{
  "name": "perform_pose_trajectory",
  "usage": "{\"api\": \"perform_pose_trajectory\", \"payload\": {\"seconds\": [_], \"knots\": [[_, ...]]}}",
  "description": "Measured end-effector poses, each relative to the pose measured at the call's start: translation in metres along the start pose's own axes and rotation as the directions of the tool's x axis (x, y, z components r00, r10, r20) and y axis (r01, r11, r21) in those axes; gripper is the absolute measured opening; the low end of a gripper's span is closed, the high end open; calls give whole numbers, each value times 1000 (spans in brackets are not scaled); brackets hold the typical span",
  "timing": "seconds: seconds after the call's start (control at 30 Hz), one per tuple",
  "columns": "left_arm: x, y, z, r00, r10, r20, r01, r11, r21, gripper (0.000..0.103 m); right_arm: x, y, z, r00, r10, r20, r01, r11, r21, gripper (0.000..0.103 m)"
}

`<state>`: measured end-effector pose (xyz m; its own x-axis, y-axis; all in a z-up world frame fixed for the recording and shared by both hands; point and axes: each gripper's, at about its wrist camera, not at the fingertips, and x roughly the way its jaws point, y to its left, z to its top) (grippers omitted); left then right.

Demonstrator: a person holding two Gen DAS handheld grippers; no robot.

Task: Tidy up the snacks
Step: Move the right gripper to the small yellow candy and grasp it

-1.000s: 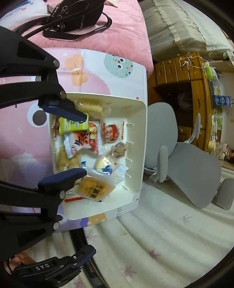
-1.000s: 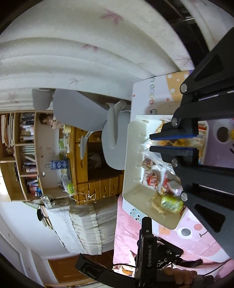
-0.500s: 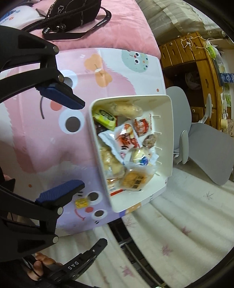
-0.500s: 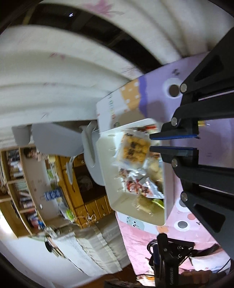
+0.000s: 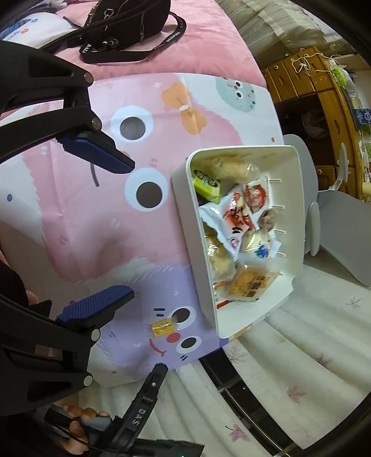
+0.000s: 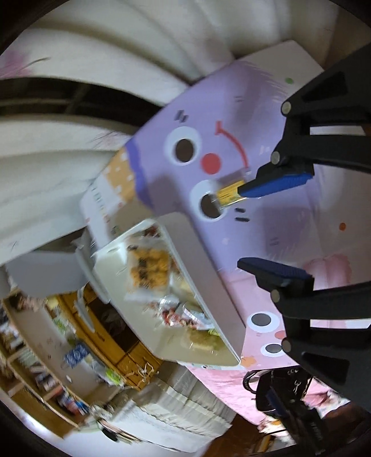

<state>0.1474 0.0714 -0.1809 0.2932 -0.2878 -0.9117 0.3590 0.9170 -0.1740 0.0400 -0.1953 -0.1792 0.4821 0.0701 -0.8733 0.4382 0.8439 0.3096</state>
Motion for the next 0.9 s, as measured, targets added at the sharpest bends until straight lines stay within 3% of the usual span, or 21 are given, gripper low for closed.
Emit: {"api": "perform_pose_trajectory", "payload": {"seconds": [0.33, 0.53, 0.9], "knots": [[11, -21, -2, 997, 72, -23, -73, 995, -61, 79, 61, -42, 12, 975, 1, -223, 26, 992, 120, 48], [19, -32, -5, 989, 138, -61, -144, 985, -98, 79, 98, -46, 23, 947, -26, -321, 51, 996, 71, 49], [32, -37, -18, 968, 213, -132, -236, 952, -193, 79, 134, -31, 37, 925, -119, -360, 82, 990, -117, 49]]}}
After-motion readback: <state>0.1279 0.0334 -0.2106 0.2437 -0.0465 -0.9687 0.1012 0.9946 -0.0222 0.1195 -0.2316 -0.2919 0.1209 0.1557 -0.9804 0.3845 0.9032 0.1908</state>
